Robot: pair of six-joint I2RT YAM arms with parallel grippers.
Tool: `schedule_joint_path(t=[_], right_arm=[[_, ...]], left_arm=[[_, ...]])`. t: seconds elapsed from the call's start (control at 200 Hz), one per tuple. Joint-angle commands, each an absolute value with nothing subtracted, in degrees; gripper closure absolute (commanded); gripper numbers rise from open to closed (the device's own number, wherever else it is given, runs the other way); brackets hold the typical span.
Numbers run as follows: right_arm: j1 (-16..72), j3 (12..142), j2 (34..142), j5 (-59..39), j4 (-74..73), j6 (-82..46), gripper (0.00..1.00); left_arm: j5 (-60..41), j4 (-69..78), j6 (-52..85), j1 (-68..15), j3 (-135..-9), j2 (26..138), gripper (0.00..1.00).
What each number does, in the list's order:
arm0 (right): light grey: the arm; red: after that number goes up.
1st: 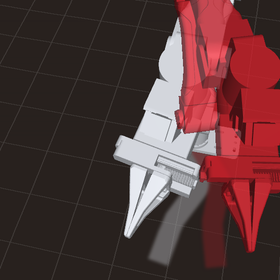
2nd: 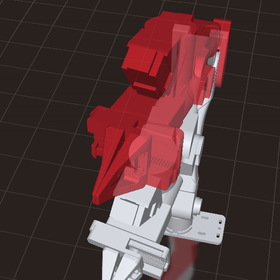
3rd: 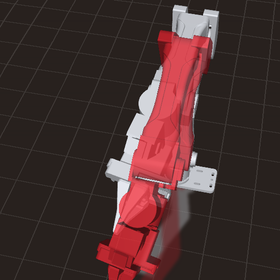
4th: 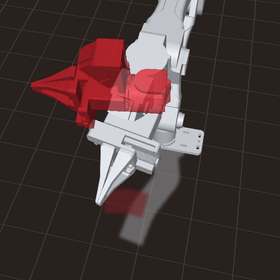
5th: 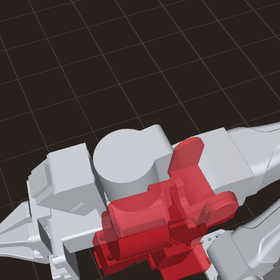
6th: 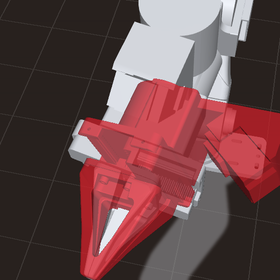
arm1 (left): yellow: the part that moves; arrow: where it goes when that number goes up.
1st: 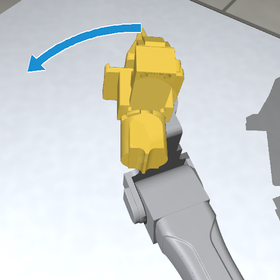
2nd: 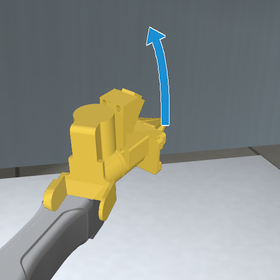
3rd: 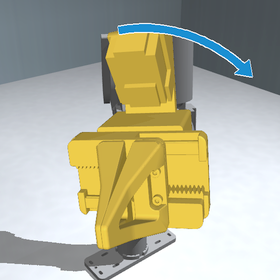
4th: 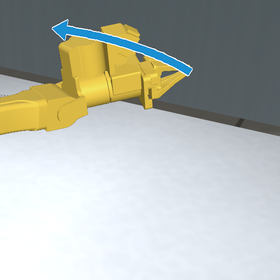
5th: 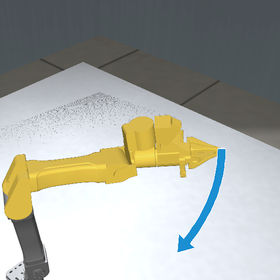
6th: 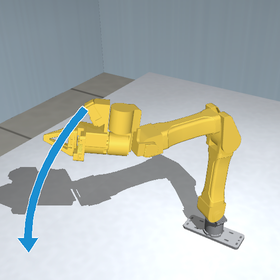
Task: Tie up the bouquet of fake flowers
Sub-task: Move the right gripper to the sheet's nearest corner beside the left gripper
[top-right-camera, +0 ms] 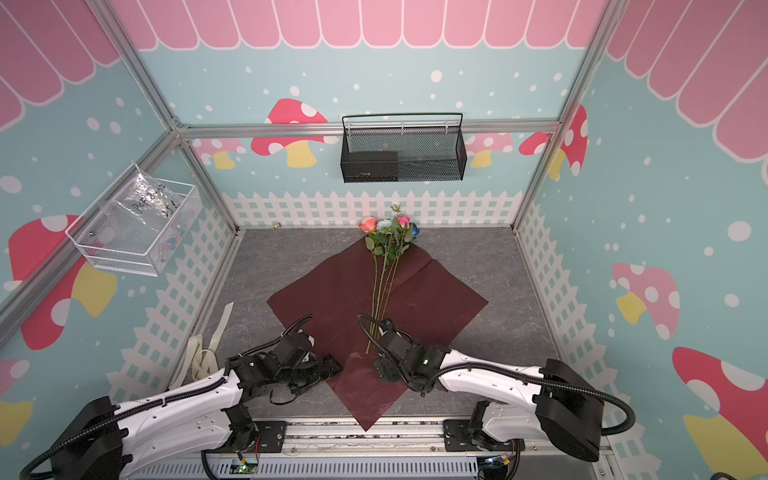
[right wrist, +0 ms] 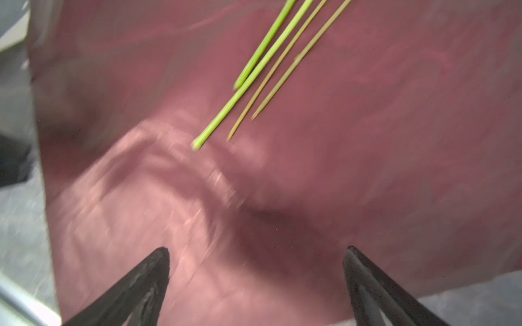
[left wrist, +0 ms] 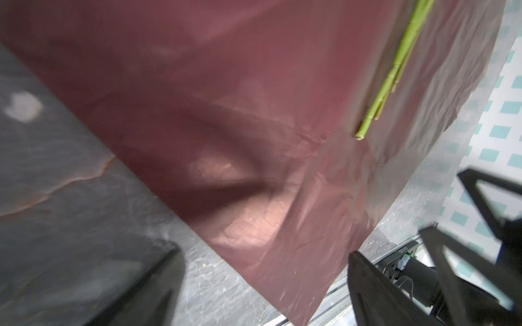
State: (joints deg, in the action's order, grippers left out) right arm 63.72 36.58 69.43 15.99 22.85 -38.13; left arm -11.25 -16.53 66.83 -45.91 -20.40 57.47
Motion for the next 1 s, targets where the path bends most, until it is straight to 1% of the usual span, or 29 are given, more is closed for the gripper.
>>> schedule_joint_path(t=[0.0, 0.085, 0.24, 0.445, 0.56, 0.605, 0.69, 0.765, 0.901, 0.996], right_arm=[[68.47, 35.35, 68.9, 18.89, 27.33, -43.76, 0.02], [72.97, 35.63, 70.07, 18.86, 27.95, -44.48, 0.02], [81.13, 36.03, 72.24, 18.97, 28.12, -45.19, 0.02], [90.43, 37.18, 74.98, 21.2, 27.96, -44.76, 0.03], [95.18, 39.42, 78.79, 22.71, 28.74, -44.16, 0.06], [96.82, 40.46, 80.63, 23.19, 28.67, -43.58, 0.09], [98.94, 43.16, 85.2, 24.49, 29.6, -42.33, 0.18], [99.67, 45.26, 88.7, 25.71, 31.06, -41.85, 0.23], [99.67, 45.81, 88.96, 27.86, 31.46, -41.65, 0.26], [99.64, 46.15, 89.73, 27.67, 30.96, -39.99, 0.27]], left_arm=[[-12.16, -8.19, 71.17, -46.65, -17.43, 60.5, 0.12], [-12.91, -4.55, 71.24, -46.83, -16.99, 63.64, 0.12], [-14.32, 3.18, 72.32, -47.01, -16.06, 67.45, 0.17], [-13.01, 5.27, 71.3, -47.55, -16.77, 67.92, 0.19], [-12.93, 6.31, 71.03, -47.55, -16.83, 68.38, 0.19], [-12.61, 6.33, 70.97, -47.63, -16.63, 68.23, 0.19], [-11.92, 6.33, 71.09, -47.72, -16.2, 67.73, 0.19], [-11.32, 6.09, 71.09, -47.72, -16.0, 67.18, 0.19], [-10.4, 5.78, 71.11, -47.9, -15.65, 65.82, 0.19], [-9.35, 5.18, 70.9, -47.91, -15.47, 64.83, 0.19]])
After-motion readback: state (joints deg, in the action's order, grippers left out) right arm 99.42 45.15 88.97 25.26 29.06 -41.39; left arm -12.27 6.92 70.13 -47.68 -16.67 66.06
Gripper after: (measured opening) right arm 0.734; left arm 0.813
